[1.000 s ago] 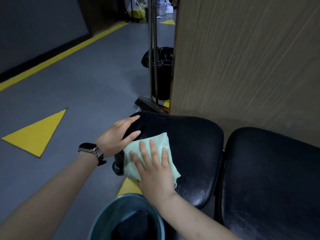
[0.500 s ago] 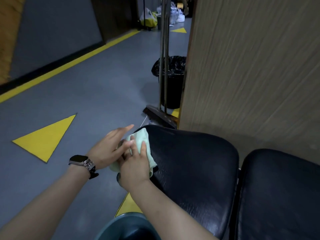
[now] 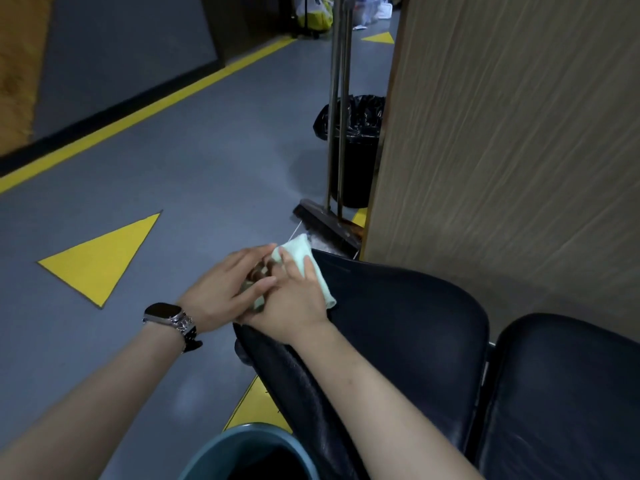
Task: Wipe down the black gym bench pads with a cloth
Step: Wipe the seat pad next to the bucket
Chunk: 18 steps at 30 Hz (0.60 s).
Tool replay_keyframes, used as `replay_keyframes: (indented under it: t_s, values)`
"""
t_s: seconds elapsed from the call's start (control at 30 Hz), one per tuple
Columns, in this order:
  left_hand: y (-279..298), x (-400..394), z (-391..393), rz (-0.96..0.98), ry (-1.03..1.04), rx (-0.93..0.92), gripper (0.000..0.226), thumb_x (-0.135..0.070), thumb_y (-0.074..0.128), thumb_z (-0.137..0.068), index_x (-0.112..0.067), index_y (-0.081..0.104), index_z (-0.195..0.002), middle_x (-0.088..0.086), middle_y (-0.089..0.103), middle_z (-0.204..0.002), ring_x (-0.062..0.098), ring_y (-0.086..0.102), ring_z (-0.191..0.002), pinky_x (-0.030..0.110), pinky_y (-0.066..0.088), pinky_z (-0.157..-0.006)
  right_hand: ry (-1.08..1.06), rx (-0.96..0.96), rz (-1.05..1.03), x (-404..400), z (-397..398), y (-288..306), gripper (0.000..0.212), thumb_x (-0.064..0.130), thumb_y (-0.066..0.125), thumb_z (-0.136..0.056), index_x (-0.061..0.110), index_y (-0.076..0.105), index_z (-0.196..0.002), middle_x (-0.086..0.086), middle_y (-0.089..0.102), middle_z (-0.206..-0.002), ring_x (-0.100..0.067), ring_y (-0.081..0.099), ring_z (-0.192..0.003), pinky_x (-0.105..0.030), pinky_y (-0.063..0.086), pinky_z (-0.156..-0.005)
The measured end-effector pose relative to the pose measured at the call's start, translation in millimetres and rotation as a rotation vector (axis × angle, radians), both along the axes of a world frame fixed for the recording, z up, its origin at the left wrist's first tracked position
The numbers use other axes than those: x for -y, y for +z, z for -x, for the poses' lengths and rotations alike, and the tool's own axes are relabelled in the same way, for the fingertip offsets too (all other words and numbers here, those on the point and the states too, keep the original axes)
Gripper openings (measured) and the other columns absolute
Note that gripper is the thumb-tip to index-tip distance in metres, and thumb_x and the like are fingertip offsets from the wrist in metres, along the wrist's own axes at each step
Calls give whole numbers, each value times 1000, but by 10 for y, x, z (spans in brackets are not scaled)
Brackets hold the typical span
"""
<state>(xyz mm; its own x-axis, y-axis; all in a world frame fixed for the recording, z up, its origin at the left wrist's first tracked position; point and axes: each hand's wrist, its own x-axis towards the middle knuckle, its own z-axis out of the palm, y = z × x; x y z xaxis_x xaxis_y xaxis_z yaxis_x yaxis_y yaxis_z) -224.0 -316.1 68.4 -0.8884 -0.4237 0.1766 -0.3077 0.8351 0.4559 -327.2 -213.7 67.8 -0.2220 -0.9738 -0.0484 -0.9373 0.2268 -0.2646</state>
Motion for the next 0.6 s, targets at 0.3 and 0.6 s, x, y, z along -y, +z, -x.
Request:
replay_keyframes:
  t_s: [0.3, 0.6]
  values:
    - [-65, -261, 102, 24, -29, 11, 68, -65, 25, -89, -23, 32, -142, 0, 40, -144, 15, 35, -133, 40, 30, -110, -121, 2, 4, -746, 528, -27, 79, 78, 19, -81, 42, 8, -149, 9, -2, -160, -15, -12, -146, -45, -12, -114]
    - [-70, -544, 157, -5, 0, 118, 75, -73, 14, -85, -29, 25, -145, -5, 33, -148, 6, 21, -139, 34, 21, -114, -342, -33, 93, -1837, 776, -38, 77, 77, -5, -82, 43, 17, -148, 11, 12, -158, -13, -2, -146, -44, 0, -114]
